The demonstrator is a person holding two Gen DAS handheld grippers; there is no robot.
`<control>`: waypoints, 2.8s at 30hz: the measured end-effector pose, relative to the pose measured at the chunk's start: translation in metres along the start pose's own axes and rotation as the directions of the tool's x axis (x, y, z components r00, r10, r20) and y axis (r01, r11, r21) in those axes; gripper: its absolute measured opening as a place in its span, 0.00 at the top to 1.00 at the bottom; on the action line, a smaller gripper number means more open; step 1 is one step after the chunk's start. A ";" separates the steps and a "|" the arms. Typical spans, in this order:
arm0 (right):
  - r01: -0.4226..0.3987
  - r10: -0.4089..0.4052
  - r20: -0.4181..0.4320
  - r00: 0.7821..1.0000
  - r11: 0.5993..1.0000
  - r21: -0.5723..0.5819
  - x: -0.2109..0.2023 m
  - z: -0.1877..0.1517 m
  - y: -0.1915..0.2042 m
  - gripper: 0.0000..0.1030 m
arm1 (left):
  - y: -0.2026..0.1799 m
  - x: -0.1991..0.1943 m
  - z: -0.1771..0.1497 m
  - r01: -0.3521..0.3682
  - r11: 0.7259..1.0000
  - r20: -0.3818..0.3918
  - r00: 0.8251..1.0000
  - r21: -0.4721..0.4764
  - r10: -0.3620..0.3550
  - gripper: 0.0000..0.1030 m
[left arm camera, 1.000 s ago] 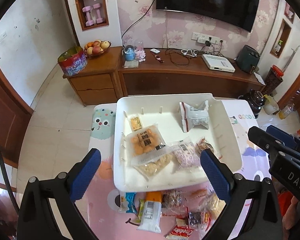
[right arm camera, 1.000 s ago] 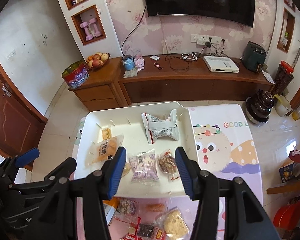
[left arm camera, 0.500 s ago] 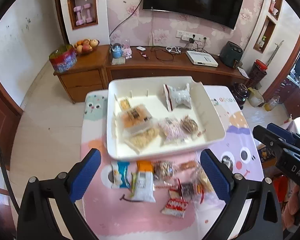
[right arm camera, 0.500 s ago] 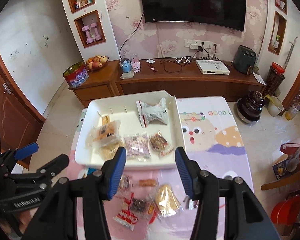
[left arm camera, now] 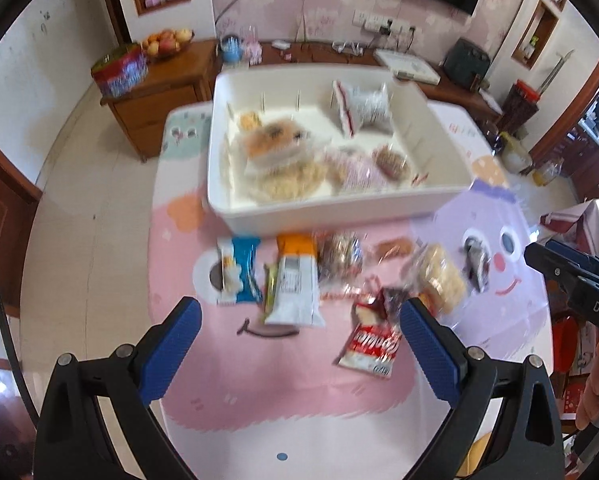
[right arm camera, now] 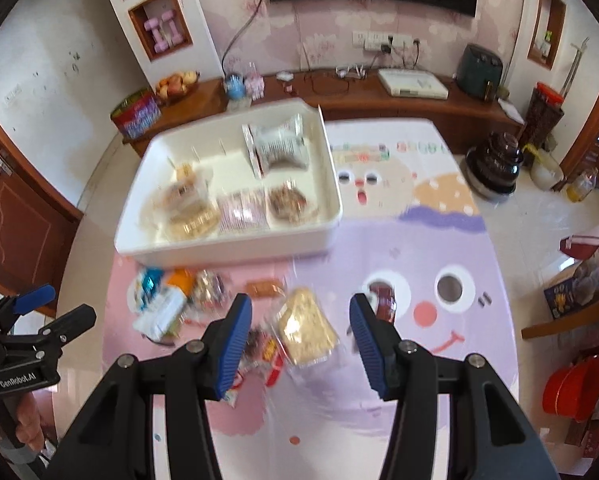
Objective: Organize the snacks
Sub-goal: 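Withdraw both grippers from the tray back over the snack pile, then grasp the orange-and-white bar packet with the left gripper while the right grasps the puffed-rice bag, then lift both held packets and carry them over the white tray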
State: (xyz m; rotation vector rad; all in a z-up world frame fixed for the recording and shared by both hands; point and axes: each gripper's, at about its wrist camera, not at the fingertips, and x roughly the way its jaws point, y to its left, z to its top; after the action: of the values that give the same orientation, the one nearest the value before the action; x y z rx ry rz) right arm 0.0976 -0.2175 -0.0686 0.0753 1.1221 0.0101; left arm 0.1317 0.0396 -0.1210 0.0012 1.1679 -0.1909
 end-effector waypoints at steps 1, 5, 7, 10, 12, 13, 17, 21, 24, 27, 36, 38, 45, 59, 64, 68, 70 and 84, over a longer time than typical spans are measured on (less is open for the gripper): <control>-0.005 0.005 -0.012 1.000 1.000 -0.002 0.005 -0.004 -0.002 0.50 | 0.001 0.005 -0.002 -0.002 1.000 -0.012 1.000 -0.001 0.002 0.04; -0.029 0.027 -0.075 0.997 0.999 -0.016 0.034 -0.014 -0.007 0.50 | 0.002 0.035 -0.010 -0.015 1.000 -0.083 0.996 -0.010 0.014 0.04; -0.037 0.034 -0.108 0.994 0.999 -0.028 0.050 -0.020 -0.009 0.50 | 0.003 0.047 -0.011 -0.016 1.000 -0.111 0.994 -0.016 0.014 0.04; -0.040 0.033 -0.155 0.987 0.998 -0.045 0.072 -0.024 -0.012 0.50 | 0.003 0.067 -0.011 -0.034 0.999 -0.148 0.989 -0.026 0.030 0.04; -0.050 0.039 -0.190 0.981 0.997 -0.053 0.086 -0.027 -0.014 0.50 | 0.003 0.078 -0.010 -0.043 0.998 -0.169 0.985 -0.038 0.036 0.05; -0.057 0.044 -0.204 0.978 0.997 -0.058 0.092 -0.028 -0.014 0.50 | 0.003 0.081 -0.008 -0.044 0.998 -0.176 0.984 -0.042 0.036 0.06; -0.081 0.056 -0.246 0.968 0.992 -0.093 0.112 -0.031 -0.011 0.50 | 0.003 0.100 -0.005 -0.059 0.996 -0.205 0.978 -0.065 0.044 0.09; -0.083 0.044 -0.266 0.963 0.987 -0.135 0.128 -0.031 -0.006 0.50 | 0.003 0.113 -0.002 -0.071 0.994 -0.221 0.974 -0.085 0.051 0.12; -0.084 0.040 -0.260 0.965 0.983 -0.161 0.134 -0.029 -0.002 0.45 | 0.006 0.124 0.001 -0.083 0.991 -0.237 0.970 -0.102 0.057 0.16; -0.096 0.047 -0.273 0.961 0.981 -0.170 0.143 -0.026 -0.001 0.42 | 0.008 0.134 0.002 -0.085 0.988 -0.255 0.966 -0.127 0.050 0.21; -0.106 0.048 -0.302 0.952 0.978 -0.177 0.160 -0.023 0.000 0.40 | 0.012 0.160 0.000 -0.081 0.981 -0.316 0.948 -0.179 0.020 0.51; -0.093 0.031 -0.298 0.954 0.977 -0.194 0.160 -0.025 0.001 0.42 | 0.016 0.161 0.000 -0.074 0.979 -0.322 0.947 -0.188 0.010 0.52; -0.083 0.024 -0.303 0.953 0.980 -0.183 0.157 -0.030 -0.002 0.45 | 0.021 0.163 -0.002 -0.085 0.981 -0.317 0.948 -0.172 0.027 0.57; -0.082 0.052 -0.250 0.967 0.991 -0.109 0.118 -0.045 -0.010 0.46 | 0.007 0.094 -0.014 -0.062 0.994 -0.205 0.978 -0.089 0.043 0.58; -0.089 0.067 -0.211 0.975 0.992 -0.094 0.087 -0.044 -0.003 0.46 | -0.003 0.051 -0.022 -0.020 0.999 -0.148 0.989 -0.049 0.012 0.58; -0.099 0.082 -0.176 0.981 0.991 -0.091 0.066 -0.046 0.013 0.46 | -0.011 0.029 -0.029 0.016 0.999 -0.125 0.992 -0.034 -0.020 0.58; -0.110 0.094 -0.158 0.983 0.990 -0.092 0.053 -0.046 0.015 0.46 | -0.015 0.014 -0.033 0.034 0.999 -0.107 0.994 -0.020 -0.036 0.58; -0.148 0.149 -0.004 0.989 0.978 -0.150 -0.031 -0.031 0.052 0.45 | -0.035 -0.066 -0.021 0.075 0.995 0.085 0.993 0.068 -0.081 0.58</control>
State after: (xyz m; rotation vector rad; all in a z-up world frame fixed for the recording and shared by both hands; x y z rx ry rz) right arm 0.0580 -0.1654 -0.0504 0.0242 1.1026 0.2274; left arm 0.0822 0.0175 -0.0661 0.0043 1.0749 -0.2956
